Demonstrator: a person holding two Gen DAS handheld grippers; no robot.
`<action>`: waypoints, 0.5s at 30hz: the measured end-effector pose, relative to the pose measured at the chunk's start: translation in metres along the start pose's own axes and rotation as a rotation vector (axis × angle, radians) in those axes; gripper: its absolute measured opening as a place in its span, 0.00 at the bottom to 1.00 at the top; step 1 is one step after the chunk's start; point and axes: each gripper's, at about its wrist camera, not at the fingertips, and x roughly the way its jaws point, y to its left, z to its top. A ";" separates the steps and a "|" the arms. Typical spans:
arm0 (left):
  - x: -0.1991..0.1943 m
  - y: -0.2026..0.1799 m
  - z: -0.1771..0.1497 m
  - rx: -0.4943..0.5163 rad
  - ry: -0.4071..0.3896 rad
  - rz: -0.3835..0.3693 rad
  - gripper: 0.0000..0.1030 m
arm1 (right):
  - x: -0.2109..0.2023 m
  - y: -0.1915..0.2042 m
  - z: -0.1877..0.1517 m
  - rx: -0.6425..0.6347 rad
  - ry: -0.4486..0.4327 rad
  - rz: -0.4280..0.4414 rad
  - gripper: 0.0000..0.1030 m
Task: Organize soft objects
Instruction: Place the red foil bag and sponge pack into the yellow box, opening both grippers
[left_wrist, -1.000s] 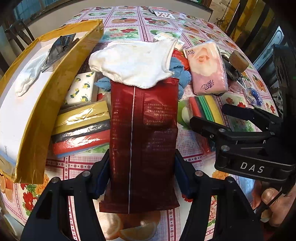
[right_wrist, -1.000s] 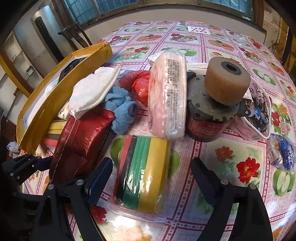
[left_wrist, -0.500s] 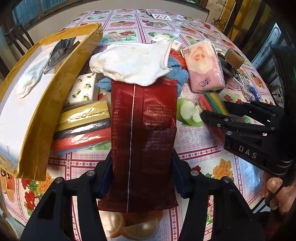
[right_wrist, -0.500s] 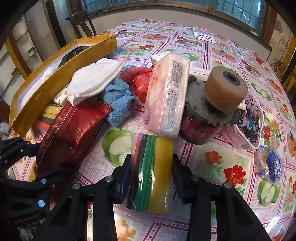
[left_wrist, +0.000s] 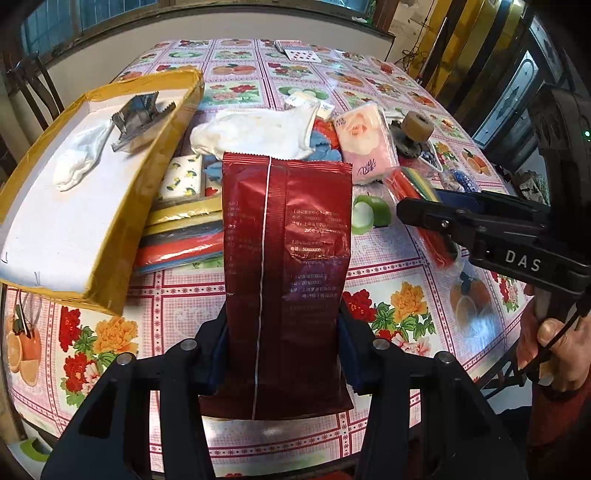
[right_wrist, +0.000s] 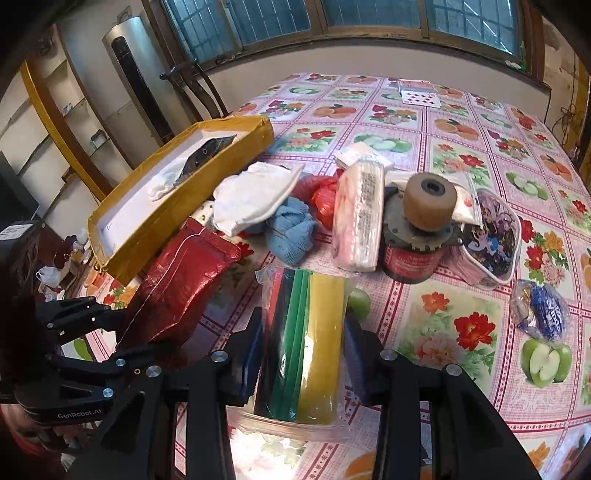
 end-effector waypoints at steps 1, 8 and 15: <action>-0.006 0.003 0.002 -0.005 -0.013 -0.002 0.46 | 0.000 0.004 0.004 0.001 -0.004 0.011 0.39; -0.037 0.048 0.025 -0.072 -0.100 0.078 0.46 | 0.014 0.042 0.041 -0.027 -0.027 0.073 0.39; -0.043 0.121 0.048 -0.178 -0.128 0.196 0.46 | 0.048 0.092 0.100 -0.077 -0.031 0.113 0.40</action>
